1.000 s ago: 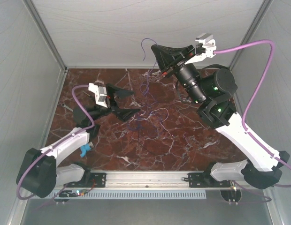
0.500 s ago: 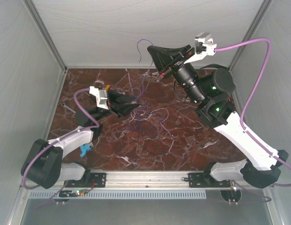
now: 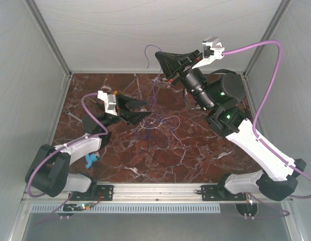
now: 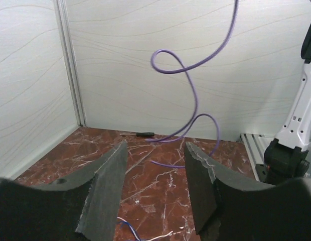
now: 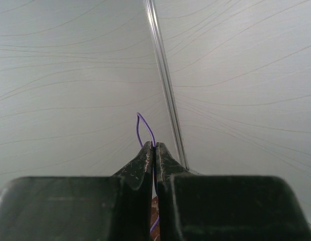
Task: Zip-tie the wires
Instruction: Straighten the cable at the center of the board.
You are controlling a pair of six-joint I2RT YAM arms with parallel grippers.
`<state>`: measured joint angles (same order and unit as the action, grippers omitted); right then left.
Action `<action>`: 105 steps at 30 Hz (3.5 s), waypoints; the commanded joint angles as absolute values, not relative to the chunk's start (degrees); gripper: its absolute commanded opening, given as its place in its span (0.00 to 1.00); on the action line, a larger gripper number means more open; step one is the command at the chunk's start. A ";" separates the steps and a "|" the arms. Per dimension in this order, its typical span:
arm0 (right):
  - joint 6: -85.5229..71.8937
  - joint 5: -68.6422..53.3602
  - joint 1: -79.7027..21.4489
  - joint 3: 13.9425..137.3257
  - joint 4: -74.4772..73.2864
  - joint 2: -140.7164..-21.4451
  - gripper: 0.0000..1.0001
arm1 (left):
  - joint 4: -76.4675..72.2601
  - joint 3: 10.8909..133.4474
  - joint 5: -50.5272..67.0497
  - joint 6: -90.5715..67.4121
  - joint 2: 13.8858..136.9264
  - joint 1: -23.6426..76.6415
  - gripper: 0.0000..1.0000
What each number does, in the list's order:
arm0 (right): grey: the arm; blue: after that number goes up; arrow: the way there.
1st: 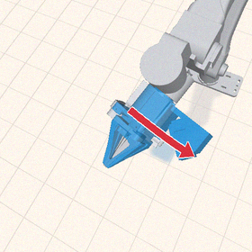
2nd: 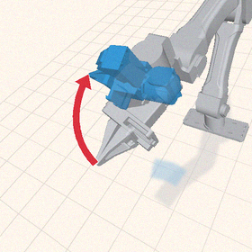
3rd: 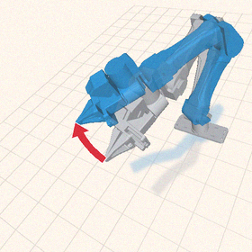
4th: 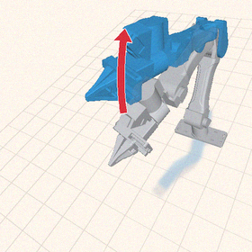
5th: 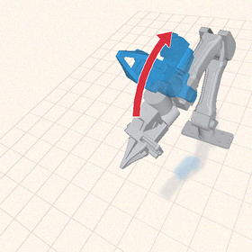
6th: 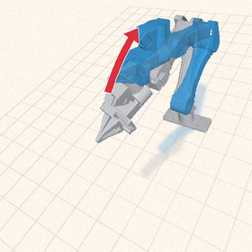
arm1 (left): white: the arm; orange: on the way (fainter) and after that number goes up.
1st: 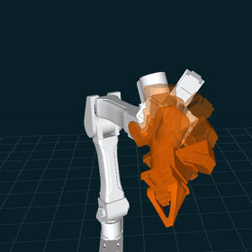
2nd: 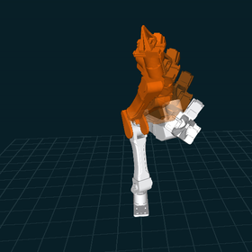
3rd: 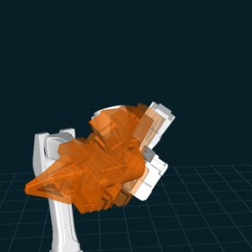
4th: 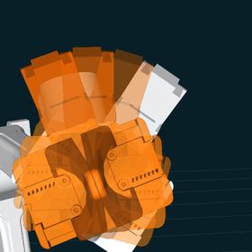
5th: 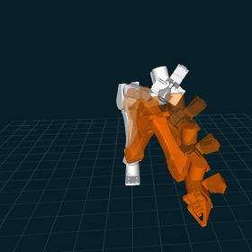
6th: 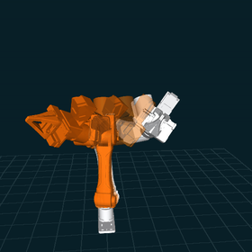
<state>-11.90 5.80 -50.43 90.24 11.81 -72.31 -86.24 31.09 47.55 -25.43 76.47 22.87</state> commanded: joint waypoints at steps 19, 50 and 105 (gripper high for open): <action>-12.08 8.12 -49.05 90.39 10.11 -69.37 0.00 | -92.67 37.95 40.37 -20.28 82.70 27.54 0.00; -22.11 16.90 -26.15 56.54 -2.51 -64.48 0.00 | 21.73 58.44 -12.18 11.06 80.52 28.39 0.00; -31.53 19.46 -24.25 47.29 -3.66 -87.75 0.07 | 28.79 67.62 -11.30 9.33 105.10 30.32 0.50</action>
